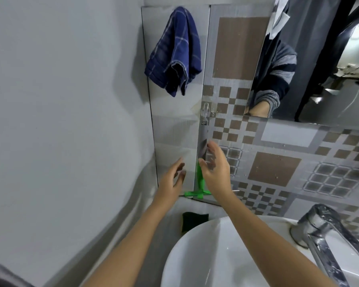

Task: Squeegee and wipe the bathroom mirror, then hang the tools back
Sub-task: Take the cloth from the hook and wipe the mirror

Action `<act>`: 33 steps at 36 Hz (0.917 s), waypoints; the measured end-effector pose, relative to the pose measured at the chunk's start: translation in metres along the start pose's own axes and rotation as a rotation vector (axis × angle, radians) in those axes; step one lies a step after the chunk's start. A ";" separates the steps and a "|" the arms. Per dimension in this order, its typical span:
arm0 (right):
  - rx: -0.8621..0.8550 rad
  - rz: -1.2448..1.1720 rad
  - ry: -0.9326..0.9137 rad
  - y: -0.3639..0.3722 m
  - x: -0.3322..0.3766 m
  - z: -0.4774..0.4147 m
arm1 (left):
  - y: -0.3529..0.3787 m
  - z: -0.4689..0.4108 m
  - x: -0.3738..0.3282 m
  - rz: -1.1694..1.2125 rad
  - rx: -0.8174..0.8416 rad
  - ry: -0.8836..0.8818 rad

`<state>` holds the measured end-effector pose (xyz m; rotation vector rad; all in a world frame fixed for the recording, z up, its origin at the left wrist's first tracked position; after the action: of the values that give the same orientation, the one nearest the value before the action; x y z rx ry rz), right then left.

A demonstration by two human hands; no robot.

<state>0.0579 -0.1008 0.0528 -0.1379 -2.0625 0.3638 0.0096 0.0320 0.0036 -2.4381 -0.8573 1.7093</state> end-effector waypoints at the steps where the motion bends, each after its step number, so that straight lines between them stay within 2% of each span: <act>1: -0.024 -0.004 -0.018 -0.004 0.009 -0.002 | -0.009 -0.005 -0.010 -0.001 -0.051 0.035; 7: -0.123 -0.086 -0.169 -0.025 0.087 -0.033 | -0.074 -0.055 -0.090 0.030 -0.365 0.235; 11: -0.178 -0.148 -0.279 -0.030 0.147 -0.061 | -0.108 -0.093 -0.148 0.067 -0.459 0.339; 17: -0.202 -0.146 -0.321 -0.020 0.203 -0.099 | -0.127 -0.148 -0.198 -0.043 -0.368 0.392; 25: -0.158 -0.024 -0.246 -0.007 0.201 -0.120 | -0.122 -0.169 -0.195 -0.025 -0.158 0.451; 33: -0.141 0.045 -0.272 -0.031 0.202 -0.138 | -0.113 -0.177 -0.191 -0.081 -0.208 0.491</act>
<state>0.0784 -0.0531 0.2943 -0.2304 -2.3574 0.2763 0.0728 0.0882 0.2745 -2.7243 -1.0782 0.9603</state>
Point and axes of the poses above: each hand's wrist, its own z-axis away from the middle knuckle, its own y-axis out of the palm, x = y × z, the point moved 3 cm from there along -z, towards the middle knuckle
